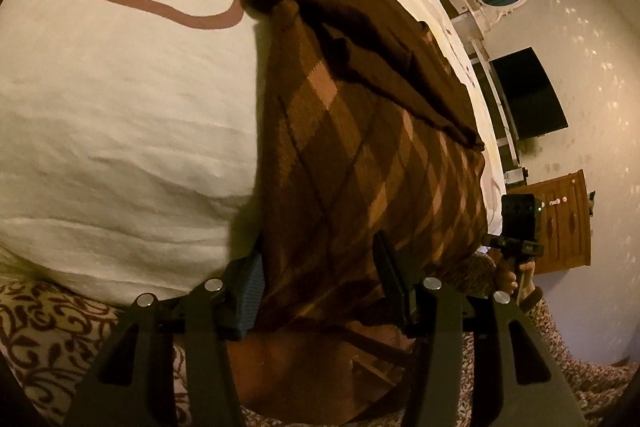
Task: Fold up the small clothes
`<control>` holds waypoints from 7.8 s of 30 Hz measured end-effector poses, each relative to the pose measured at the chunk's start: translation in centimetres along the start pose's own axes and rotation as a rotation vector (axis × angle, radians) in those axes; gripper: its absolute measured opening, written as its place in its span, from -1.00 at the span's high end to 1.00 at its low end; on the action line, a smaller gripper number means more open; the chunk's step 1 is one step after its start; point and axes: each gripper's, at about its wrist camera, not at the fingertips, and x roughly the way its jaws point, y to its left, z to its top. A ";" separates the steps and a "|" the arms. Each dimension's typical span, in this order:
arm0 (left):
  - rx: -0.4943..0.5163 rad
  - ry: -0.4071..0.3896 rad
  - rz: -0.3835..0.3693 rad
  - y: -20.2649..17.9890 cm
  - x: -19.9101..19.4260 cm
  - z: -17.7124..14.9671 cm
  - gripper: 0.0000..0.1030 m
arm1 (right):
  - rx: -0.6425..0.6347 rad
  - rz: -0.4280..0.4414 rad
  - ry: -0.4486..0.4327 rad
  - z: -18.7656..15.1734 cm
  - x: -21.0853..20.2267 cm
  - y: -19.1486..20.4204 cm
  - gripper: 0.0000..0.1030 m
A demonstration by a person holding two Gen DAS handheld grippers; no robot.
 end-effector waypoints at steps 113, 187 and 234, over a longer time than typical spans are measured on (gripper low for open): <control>-0.013 0.042 -0.086 -0.2 0.0 1.3 0.90 | -0.003 -0.064 -0.123 -2.8 -4.6 1.3 0.93; -0.491 -0.363 -0.139 6.6 -2.6 19.9 0.27 | 0.427 0.126 -0.666 19.7 -8.3 -7.3 0.11; -0.273 -0.194 -0.021 0.4 -1.8 6.4 0.42 | 0.344 -0.095 -0.413 8.7 -5.5 -2.1 0.45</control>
